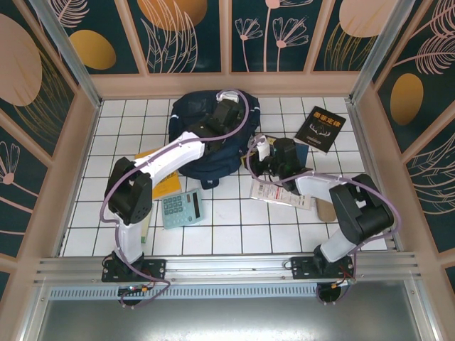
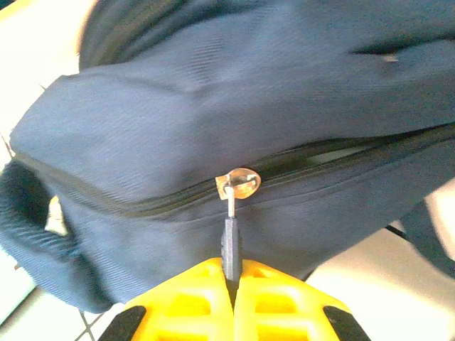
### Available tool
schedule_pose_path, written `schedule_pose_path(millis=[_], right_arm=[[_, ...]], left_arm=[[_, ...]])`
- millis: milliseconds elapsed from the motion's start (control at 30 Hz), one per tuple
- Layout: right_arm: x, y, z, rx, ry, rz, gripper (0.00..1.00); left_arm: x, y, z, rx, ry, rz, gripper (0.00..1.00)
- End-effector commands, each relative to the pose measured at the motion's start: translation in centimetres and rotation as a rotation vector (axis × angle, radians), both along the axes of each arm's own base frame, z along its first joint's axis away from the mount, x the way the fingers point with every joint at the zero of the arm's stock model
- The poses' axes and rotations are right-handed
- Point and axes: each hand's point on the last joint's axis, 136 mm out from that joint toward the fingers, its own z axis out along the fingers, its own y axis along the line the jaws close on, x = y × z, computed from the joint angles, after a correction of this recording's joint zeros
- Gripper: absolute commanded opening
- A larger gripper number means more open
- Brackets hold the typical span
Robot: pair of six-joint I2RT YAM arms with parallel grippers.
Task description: Pack the student bag
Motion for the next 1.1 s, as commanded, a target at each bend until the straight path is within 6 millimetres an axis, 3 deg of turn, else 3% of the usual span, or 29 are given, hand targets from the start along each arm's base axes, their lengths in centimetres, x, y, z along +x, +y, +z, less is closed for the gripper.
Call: schedule_pose_path(millis=[0,467,700,767,867,1067], right_arm=[[-1.5,1.3,2.1,0.013,-0.085,0.046,0.0],[-5.4,6.0,1.3,-0.039,-0.108,0.127,0.0],[-5.0,6.9,-0.2,-0.061,-0.086,0.097,0.0],[-4.6,6.5,-0.6,-0.069,-0.083,0.067,0.0],[-4.4,6.1,-0.8,-0.068,-0.086,0.039,0.0],[-4.6,5.9,-1.7,-0.072,-0.065,0.019,0.06]], left_arm=[[2.2,-0.2,2.3,-0.131,-0.045,0.056,0.0],[5.1,-2.6,2.7,-0.376,-0.018,0.123,0.0],[5.7,-2.7,2.4,-0.404,-0.012,0.148,0.0],[5.3,-1.8,2.4,-0.378,-0.011,0.163,0.23],[4.1,0.4,3.0,-0.34,-0.031,0.193,0.4],[-1.0,6.8,2.5,-0.292,-0.058,0.274,0.44]])
